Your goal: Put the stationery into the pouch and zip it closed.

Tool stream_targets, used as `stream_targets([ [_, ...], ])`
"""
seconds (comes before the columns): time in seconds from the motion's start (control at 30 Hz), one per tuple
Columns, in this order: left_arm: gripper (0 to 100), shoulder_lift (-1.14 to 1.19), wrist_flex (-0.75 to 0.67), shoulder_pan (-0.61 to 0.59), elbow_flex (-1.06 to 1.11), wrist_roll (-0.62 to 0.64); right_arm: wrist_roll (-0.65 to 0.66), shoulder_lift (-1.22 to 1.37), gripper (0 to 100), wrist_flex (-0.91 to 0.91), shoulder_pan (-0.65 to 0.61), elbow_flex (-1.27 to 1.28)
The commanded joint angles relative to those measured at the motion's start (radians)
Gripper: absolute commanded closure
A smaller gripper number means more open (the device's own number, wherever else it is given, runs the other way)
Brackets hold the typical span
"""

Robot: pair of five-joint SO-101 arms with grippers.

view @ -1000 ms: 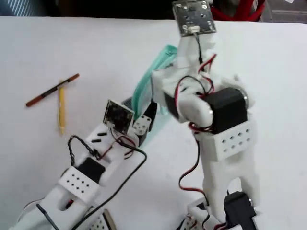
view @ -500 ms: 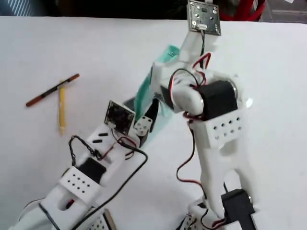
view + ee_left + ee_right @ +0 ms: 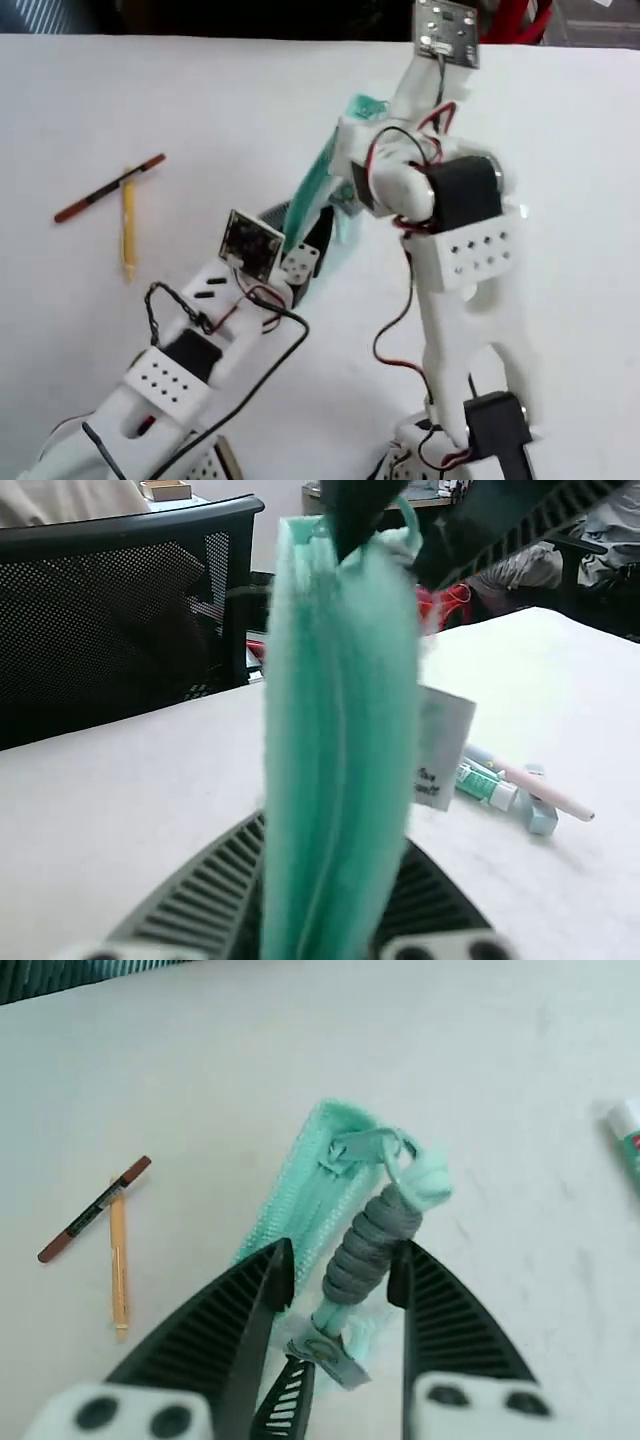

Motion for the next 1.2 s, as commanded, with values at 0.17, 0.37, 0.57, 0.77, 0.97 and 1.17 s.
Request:
stream_targets([
  [0.17,91,0.013,-0.008,-0.022,-0.003,0.005,0.115,-0.189,84.4,-0.001,0.039,0.041],
  [0.37,91,0.013,-0.008,-0.016,-0.003,0.005,0.107,-0.108,84.4,-0.113,0.038,0.181],
  [0.57,91,0.013,-0.008,-0.021,-0.003,0.005,0.106,-0.071,84.3,-0.153,0.013,0.169],
  [0.77,91,0.013,-0.008,-0.021,-0.003,0.005,0.107,-0.054,84.3,-0.193,-0.027,0.170],
  [0.97,91,0.013,-0.008,-0.016,-0.003,0.005,0.106,-0.012,84.6,-0.234,-0.024,0.172],
  [1.17,91,0.013,-0.008,-0.018,-0.003,0.005,0.115,-0.021,96.4,-0.234,-0.004,0.170],
])
